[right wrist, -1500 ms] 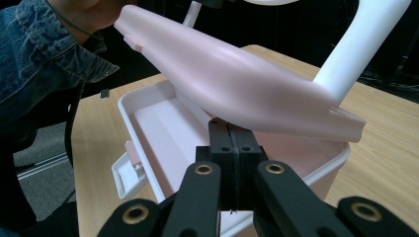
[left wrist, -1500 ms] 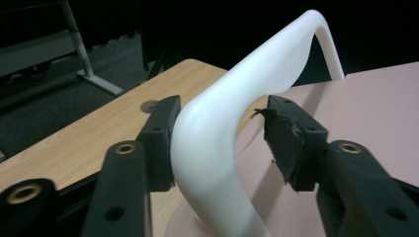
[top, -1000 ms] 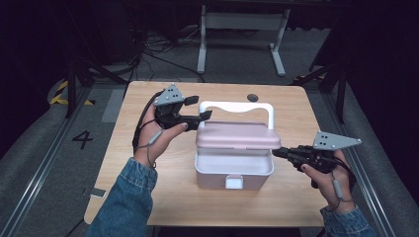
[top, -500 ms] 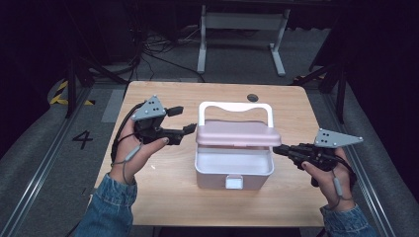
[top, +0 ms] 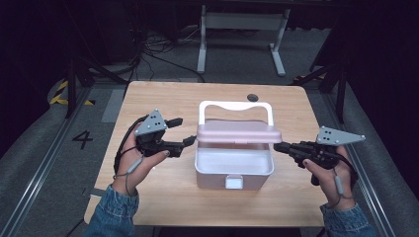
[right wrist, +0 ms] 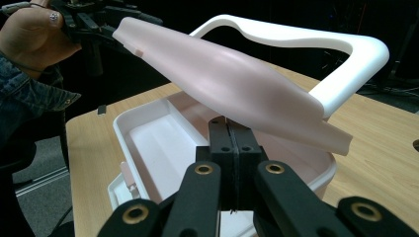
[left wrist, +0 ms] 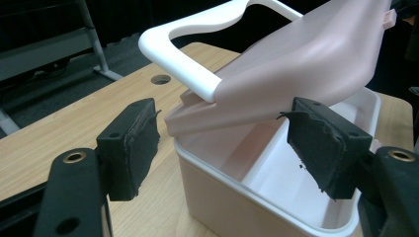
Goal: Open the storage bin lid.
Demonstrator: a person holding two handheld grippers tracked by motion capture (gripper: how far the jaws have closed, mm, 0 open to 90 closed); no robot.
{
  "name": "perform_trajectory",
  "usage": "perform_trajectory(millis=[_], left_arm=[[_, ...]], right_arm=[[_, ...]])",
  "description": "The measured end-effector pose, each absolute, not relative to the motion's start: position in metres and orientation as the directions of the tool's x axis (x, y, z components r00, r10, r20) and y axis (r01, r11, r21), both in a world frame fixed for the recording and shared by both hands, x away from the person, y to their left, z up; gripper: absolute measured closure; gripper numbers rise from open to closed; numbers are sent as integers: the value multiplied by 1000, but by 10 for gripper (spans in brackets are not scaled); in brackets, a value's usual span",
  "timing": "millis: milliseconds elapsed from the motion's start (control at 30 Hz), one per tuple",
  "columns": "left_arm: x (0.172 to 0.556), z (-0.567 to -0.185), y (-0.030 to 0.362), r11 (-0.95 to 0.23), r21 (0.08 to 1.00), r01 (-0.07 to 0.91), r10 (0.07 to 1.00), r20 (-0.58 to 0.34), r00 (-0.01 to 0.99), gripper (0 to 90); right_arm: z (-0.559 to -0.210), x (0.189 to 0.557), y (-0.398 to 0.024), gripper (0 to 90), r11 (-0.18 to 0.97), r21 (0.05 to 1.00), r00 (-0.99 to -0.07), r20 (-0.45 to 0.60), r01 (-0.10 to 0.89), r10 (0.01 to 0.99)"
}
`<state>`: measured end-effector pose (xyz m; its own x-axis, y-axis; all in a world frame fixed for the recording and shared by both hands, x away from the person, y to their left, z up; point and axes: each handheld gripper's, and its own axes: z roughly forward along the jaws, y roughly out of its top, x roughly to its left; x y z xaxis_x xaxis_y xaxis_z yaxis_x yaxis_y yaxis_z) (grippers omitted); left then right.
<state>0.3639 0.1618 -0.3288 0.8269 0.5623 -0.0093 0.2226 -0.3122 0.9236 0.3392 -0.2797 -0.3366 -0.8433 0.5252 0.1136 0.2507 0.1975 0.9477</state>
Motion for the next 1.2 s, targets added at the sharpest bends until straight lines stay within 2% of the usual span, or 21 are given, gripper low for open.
perform_trajectory(millis=[300, 967, 1200], left_arm=[[361, -336, 158, -371, 904, 215, 550, 27, 835, 274], [374, -322, 126, -347, 928, 137, 543, 80, 836, 277], [381, -321, 114, -313, 941, 127, 536, 64, 842, 291]], right_arm=[[-336, 340, -281, 900, 185, 950, -840, 119, 251, 529], [-330, 346, -277, 900, 140, 958, -827, 137, 251, 545], [-329, 345, -279, 900, 130, 958, -828, 146, 254, 542]])
